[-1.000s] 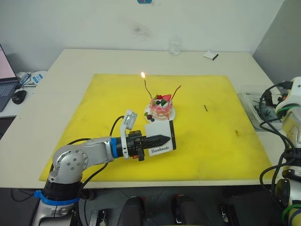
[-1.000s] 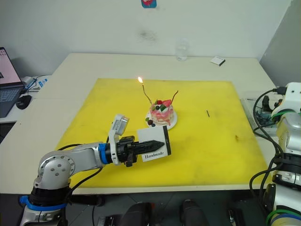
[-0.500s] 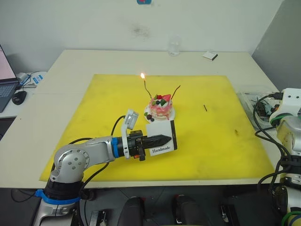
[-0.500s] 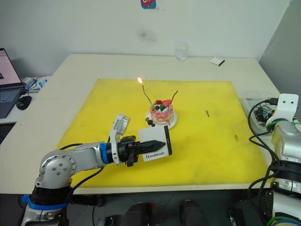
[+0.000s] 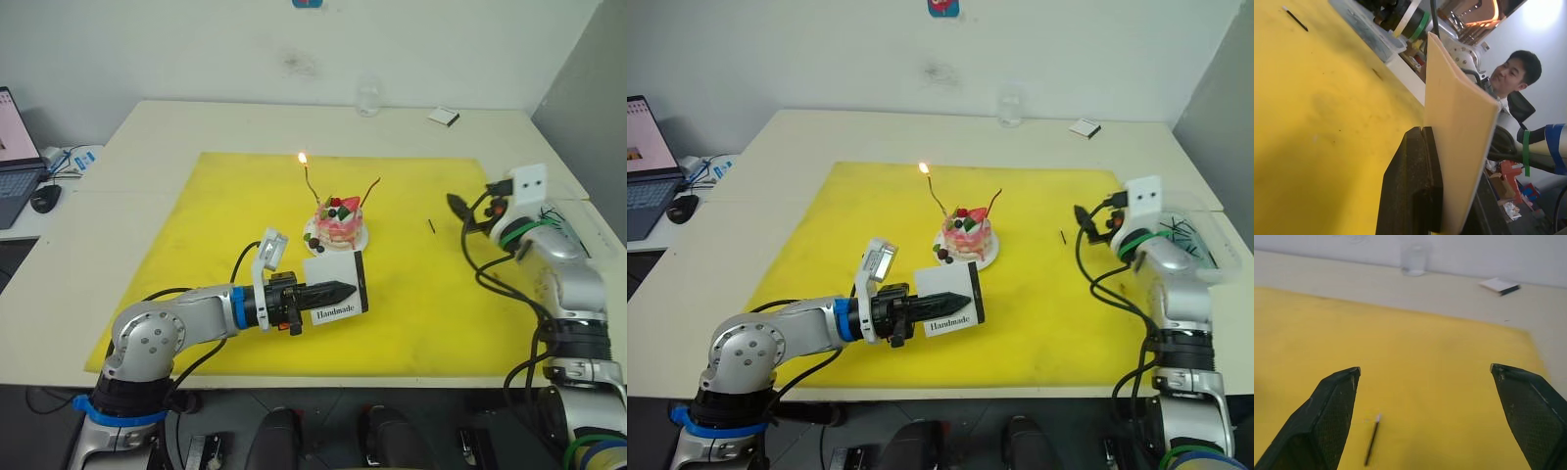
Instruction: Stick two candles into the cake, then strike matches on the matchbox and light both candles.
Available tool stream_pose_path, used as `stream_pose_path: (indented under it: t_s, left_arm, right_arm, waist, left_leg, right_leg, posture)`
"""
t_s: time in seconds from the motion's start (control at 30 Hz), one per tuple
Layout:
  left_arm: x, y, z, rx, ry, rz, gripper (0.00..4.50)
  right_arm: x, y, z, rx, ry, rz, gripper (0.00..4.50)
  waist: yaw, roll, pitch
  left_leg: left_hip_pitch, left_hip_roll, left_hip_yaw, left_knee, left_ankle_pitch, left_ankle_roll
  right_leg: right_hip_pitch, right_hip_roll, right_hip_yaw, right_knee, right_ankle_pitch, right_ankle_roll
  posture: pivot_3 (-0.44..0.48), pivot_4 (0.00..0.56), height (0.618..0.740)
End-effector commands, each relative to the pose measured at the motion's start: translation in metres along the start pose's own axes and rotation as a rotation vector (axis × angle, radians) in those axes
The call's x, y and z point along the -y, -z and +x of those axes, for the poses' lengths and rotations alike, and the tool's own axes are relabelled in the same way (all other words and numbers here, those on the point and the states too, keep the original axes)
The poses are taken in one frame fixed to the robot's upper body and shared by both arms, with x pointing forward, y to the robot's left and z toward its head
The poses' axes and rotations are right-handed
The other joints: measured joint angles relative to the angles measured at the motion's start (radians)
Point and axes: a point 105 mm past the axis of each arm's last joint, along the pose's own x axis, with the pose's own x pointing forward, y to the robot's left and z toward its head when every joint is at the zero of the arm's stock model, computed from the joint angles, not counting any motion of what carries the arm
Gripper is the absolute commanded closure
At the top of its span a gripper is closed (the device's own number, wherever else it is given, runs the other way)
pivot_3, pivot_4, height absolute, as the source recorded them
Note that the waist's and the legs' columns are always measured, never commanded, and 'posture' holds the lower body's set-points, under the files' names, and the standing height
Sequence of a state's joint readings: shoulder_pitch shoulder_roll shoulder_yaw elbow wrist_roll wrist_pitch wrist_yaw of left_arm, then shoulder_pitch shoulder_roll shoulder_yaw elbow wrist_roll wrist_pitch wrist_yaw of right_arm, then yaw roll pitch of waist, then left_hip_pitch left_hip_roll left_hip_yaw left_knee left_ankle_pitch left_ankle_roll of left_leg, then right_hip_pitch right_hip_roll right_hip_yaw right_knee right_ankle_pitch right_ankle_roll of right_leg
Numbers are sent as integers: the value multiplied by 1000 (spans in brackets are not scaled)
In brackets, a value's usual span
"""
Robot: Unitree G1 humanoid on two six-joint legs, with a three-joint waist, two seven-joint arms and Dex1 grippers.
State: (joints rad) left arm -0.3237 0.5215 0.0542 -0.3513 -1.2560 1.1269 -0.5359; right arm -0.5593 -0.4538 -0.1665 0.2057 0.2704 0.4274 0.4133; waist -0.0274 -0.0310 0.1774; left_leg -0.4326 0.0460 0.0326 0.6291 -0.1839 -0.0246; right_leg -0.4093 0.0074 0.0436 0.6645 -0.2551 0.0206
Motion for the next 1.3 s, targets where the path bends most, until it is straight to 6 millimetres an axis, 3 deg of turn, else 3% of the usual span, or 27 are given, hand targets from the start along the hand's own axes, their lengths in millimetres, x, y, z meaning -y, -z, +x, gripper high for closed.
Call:
stream_pose_path:
  t_s: [0.03,0.17,0.47,0.6,0.93,1.13,1.3]
  left_arm:
    - [12,-6,-2,19,29,42,4500]
    - [13,-5,-3,22,21,40,4500]
    - [15,-5,-5,21,10,40,4500]
    - [15,-5,-5,19,9,40,4500]
    - [16,-4,-5,18,7,43,4500]
    - [16,-5,-4,21,7,45,4500]
    - [15,-6,-3,23,5,43,4500]
  right_arm:
    - [-11,6,3,2,-24,-18,47]
    - [-23,25,11,-42,-29,6,47]
    - [-18,57,23,-119,92,-14,47]
    - [-18,60,28,-129,110,-31,912]
    - [-13,67,26,-151,161,30,4383]
    - [-15,62,16,-137,102,-14,4451]
    - [-22,17,-3,-18,-84,-91,4451]
  waist:
    - [-1,0,0]
    - [-2,0,0]
    - [-4,0,0]
    - [-4,0,0]
    - [-4,-1,-1]
    - [0,-1,-1]
    - [0,-1,0]
  left_leg:
    - [0,0,0,0,0,0]
    - [0,0,1,0,0,0]
    - [1,-1,0,1,0,0]
    - [2,0,0,2,0,0]
    - [2,-1,0,2,1,1]
    - [2,-1,-1,2,1,1]
    - [1,-1,0,0,1,1]
  right_leg:
    - [0,-1,0,0,0,0]
    - [0,-2,0,0,0,0]
    - [0,-1,0,0,0,0]
    - [2,-1,1,0,1,0]
    - [3,-2,1,0,1,-1]
    - [3,-2,1,0,1,0]
    - [2,-2,1,-1,1,0]
  posture:
    - [0,150,740]
    - [0,150,740]
    - [0,150,740]
    - [0,150,740]
    - [0,150,740]
    - [0,150,740]
    - [0,150,740]
